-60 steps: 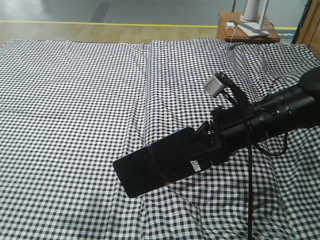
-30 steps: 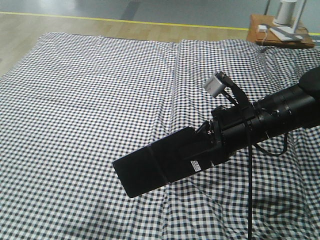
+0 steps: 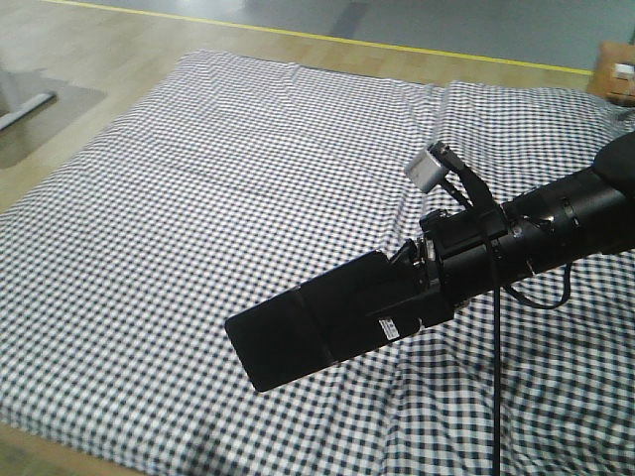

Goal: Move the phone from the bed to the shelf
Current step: 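Drive the base away from the bed holding the phone in the right gripper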

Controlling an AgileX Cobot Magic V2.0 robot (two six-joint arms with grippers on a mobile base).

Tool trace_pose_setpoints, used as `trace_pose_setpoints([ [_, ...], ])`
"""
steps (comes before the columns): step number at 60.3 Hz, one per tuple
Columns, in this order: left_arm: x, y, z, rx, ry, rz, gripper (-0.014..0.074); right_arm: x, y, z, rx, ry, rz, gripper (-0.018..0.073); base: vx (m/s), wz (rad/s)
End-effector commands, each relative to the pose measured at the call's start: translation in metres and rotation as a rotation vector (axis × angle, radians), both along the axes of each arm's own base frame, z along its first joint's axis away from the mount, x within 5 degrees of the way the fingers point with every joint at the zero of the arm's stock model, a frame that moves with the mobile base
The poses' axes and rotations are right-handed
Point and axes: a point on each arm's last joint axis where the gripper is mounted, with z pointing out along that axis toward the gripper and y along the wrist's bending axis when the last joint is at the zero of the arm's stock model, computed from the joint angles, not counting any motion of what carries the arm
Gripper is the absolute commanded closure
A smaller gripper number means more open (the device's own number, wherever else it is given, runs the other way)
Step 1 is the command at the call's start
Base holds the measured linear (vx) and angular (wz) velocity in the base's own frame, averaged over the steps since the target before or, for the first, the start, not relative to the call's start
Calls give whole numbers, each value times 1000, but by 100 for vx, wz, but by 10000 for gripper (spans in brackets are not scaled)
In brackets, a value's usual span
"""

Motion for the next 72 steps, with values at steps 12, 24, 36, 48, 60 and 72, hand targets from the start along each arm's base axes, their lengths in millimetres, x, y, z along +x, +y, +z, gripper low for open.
trace_pose_setpoints([
  [12,-1,-1,16,-9,-106,-6,596,-11,3,27,115,-8,52,561,-12,45],
  [24,-1,-1,16,-9,-106,-6,596,-11,3,27,115,-8,52,561,-13,50],
  [36,-1,-1,16,-9,-106,-6,596,-11,3,27,115,-8,52,561,-14,54],
  [48,-1,-1,16,-9,-106,-6,596,-11,3,27,115,-8,52,561,-15,56],
  [60,-1,-1,16,-9,-106,-6,596,-11,3,27,115,-8,52,561,-15,57],
  [72,-1,-1,16,-9,-106,-6,596,-11,3,27,115,-8,52,561,-14,56],
])
